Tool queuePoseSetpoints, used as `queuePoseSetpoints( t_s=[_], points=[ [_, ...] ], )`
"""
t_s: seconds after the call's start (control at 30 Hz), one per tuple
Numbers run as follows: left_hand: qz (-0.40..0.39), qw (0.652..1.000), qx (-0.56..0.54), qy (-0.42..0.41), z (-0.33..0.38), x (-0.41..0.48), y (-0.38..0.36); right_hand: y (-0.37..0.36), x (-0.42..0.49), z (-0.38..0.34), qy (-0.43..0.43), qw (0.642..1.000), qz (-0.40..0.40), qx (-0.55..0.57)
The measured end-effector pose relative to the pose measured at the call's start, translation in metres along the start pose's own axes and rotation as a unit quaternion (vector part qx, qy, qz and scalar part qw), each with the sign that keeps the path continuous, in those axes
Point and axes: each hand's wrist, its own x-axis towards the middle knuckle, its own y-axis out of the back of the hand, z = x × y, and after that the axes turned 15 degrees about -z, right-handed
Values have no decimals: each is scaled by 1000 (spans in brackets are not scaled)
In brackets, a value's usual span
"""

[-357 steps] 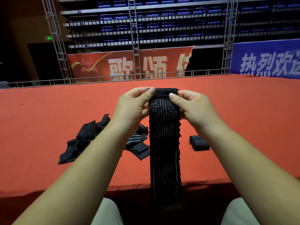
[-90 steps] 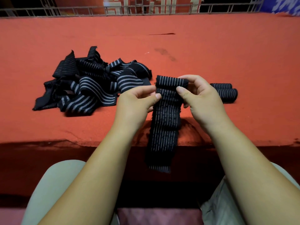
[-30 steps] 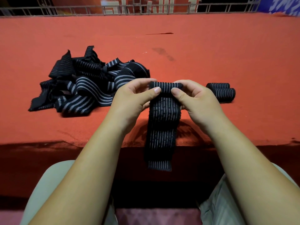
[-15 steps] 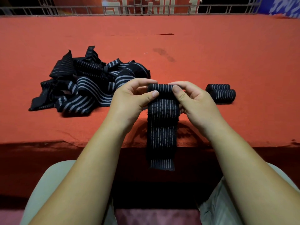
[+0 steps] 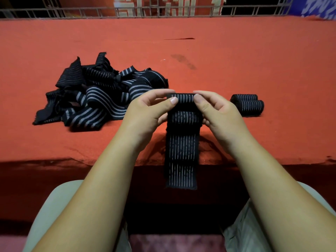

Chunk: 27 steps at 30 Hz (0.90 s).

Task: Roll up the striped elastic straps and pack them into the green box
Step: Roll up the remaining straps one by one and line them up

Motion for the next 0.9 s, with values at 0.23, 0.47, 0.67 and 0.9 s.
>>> queuePoseSetpoints(
  t_s=[0.23, 0.47, 0.67, 0.9],
  points=[
    [-7, 1000, 6, 13, -2, -2, -1, 5, 0, 1, 15, 998, 5, -56],
    [0, 1000, 15, -4, -4, 1, 2, 6, 1, 3, 23, 998, -29, -49],
    [6, 1000, 15, 3, -5, 0, -1, 7, 1, 3, 18, 998, -35, -44],
    [4, 999, 42, 13, -6, 1, -4, 8, 1, 5, 36, 997, -31, -57]
  ],
)
